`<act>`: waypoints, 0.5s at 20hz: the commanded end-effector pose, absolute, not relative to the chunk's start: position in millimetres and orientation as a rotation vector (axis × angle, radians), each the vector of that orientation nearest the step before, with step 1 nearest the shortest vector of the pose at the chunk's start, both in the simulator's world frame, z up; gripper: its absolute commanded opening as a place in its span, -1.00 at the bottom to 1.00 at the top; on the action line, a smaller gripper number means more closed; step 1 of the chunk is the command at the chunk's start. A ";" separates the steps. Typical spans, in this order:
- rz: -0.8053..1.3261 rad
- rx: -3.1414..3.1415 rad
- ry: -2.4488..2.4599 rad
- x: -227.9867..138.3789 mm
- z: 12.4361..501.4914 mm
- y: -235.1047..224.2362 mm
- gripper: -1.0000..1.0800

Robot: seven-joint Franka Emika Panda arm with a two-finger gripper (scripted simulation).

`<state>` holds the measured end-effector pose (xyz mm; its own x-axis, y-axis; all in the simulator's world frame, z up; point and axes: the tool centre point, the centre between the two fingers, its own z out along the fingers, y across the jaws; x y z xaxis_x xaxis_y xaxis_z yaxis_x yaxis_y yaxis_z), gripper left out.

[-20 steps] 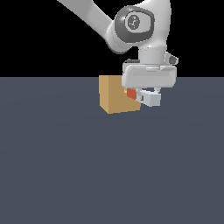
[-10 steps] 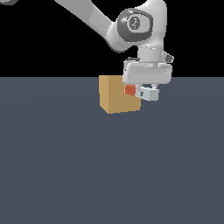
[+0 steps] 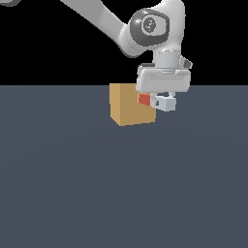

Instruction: Insert the peg into the horizontal hole in a box.

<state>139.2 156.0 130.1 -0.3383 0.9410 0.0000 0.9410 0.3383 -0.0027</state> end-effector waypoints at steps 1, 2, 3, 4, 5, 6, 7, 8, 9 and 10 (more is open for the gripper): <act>-0.003 -1.807 -2.572 140.6 133.7 156.3 -1.00; -0.003 -1.807 -2.572 140.6 133.7 156.3 -1.00; 0.002 -1.806 -2.570 139.6 131.2 156.0 -1.00; 0.002 -1.806 -2.570 139.5 131.2 156.3 -1.00; 0.002 -1.806 -2.570 139.1 131.2 157.0 -1.00; 0.002 -1.806 -2.570 138.5 131.2 158.4 -1.00; 0.002 -1.806 -2.570 137.5 131.1 160.5 -1.00; 0.002 -1.806 -2.570 136.2 131.1 163.6 -1.00; 0.002 -1.806 -2.570 134.7 131.1 167.6 -1.00; 0.001 -1.806 -2.570 132.7 131.6 172.7 -1.00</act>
<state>134.4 164.8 128.5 -0.3369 0.9416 -0.0005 0.9415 0.3369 -0.0055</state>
